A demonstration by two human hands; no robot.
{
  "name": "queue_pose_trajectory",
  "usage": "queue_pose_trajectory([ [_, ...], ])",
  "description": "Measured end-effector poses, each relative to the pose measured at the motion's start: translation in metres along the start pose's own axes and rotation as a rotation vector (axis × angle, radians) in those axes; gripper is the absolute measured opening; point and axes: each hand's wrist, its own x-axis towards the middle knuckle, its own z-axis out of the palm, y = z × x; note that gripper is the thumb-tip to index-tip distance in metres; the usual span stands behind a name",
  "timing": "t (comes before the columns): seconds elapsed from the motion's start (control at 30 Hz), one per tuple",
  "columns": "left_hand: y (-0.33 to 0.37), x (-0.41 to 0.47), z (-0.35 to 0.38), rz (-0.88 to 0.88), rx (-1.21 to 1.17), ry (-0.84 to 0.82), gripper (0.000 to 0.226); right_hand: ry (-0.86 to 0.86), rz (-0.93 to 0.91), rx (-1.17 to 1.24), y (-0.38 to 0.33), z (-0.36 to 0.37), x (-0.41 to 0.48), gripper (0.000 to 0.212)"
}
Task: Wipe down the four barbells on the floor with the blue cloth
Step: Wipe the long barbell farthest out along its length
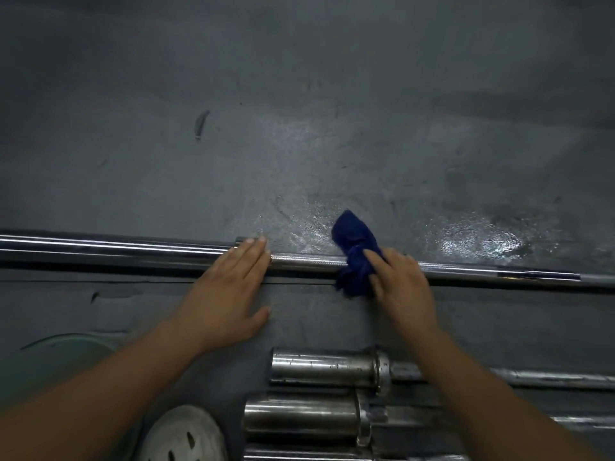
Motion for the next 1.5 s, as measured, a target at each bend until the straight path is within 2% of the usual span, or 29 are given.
queue_pose_trajectory([
  [0.07, 0.003, 0.002, 0.0, -0.022, 0.01, -0.02, 0.091, 0.011, 0.064, -0.009, -0.037, 0.01, 0.001, 0.056],
  [0.2, 0.008, 0.004, -0.002, -0.05, 0.029, -0.021, 0.092, -0.064, -0.208, 0.081, -0.125, 0.027, 0.005, 0.061],
  [0.27, 0.006, 0.003, -0.001, -0.032, 0.039, -0.021, 0.092, -0.054, -0.253, 0.107, -0.108, 0.022, 0.006, 0.052],
  [0.37, 0.003, -0.001, 0.002, -0.02, 0.032, -0.011, 0.09, 0.03, -0.04, 0.178, -0.05, -0.003, 0.001, 0.035],
  [0.47, 0.006, -0.001, 0.004, -0.036, 0.026, 0.014, 0.089, -0.06, 0.086, 0.204, -0.028, -0.017, 0.017, 0.019],
  [0.63, 0.009, 0.001, 0.0, -0.046, 0.019, -0.001, 0.087, -0.089, 0.101, 0.33, -0.047, -0.015, 0.014, 0.028],
  [0.87, 0.008, -0.005, 0.012, -0.039, 0.0, -0.024, 0.09, -0.135, 0.082, 0.291, -0.032, -0.018, -0.023, 0.03],
  [1.0, 0.014, -0.02, 0.024, -0.012, 0.021, -0.052, 0.097, -0.118, 0.254, 0.226, -0.056, -0.01, -0.029, 0.032],
  [1.17, 0.015, -0.019, 0.022, -0.04, 0.021, -0.047, 0.096, -0.245, -0.046, 0.301, -0.153, -0.002, -0.037, 0.052],
  [1.27, 0.015, -0.018, 0.02, -0.048, 0.041, -0.047, 0.095, -0.2, -0.063, 0.214, -0.118, -0.005, -0.037, 0.042],
  [1.37, 0.018, -0.019, 0.021, -0.055, 0.066, -0.034, 0.094, -0.079, 0.196, 0.166, -0.064, -0.013, -0.04, 0.016],
  [1.43, 0.02, -0.018, 0.022, -0.057, 0.069, -0.019, 0.094, -0.041, 0.287, 0.195, -0.069, -0.011, -0.033, 0.016],
  [1.5, 0.024, -0.016, 0.023, -0.062, 0.058, -0.02, 0.092, -0.063, 0.192, 0.26, -0.102, -0.006, -0.026, 0.012],
])
